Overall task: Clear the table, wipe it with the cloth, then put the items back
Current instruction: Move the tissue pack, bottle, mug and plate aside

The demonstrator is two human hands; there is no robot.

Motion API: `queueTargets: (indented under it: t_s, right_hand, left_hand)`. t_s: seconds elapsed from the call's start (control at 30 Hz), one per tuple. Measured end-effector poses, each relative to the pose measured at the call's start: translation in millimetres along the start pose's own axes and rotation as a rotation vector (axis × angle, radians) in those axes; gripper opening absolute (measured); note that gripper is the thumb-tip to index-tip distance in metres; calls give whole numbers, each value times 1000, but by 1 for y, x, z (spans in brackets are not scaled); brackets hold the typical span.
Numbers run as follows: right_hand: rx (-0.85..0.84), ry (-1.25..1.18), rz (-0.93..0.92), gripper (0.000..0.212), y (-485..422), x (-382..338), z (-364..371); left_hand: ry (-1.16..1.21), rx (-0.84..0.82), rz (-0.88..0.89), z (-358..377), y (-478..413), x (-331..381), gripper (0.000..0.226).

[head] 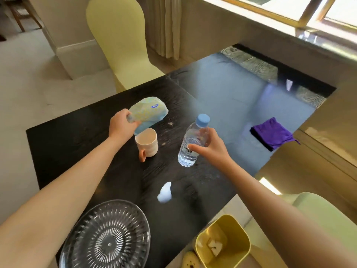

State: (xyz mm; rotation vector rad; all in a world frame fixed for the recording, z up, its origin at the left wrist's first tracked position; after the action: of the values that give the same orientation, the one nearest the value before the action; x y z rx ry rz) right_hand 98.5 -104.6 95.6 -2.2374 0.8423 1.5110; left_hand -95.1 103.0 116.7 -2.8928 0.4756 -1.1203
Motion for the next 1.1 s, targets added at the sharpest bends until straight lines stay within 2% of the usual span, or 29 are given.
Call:
queueTargets:
  t_s: [0.1, 0.23, 0.6, 0.9, 1.1]
  right_hand:
    - [14, 31, 0, 60, -17, 13, -34]
    - [91, 68, 21, 61, -43, 33, -77]
    - [279, 123, 101, 61, -131, 80, -142]
    - [360, 182, 140, 63, -229, 125, -151]
    - [420, 189, 167, 63, -275, 150, -153]
  left_hand:
    - [19, -61, -80, 30, 5, 25, 25]
    - [-15, -162, -97, 75, 9, 59, 27]
    - [-156, -317, 43, 201, -35, 135, 23]
    - [-112, -251, 80, 297, -87, 120, 18]
    - [-113, -200, 85, 333, -105, 95, 17]
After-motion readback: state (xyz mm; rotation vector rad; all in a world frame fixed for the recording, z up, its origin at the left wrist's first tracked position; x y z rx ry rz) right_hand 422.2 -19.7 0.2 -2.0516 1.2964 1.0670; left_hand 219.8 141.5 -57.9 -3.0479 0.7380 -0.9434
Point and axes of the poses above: each hand's wrist, its own y-axis away from the middle knuckle, its own z-axis out of the palm, x = y × z, the point moved 6 cm from there along -y, towards the middle knuckle, and after that the axes turned 6 degrees about x, right-handed, at the moved point
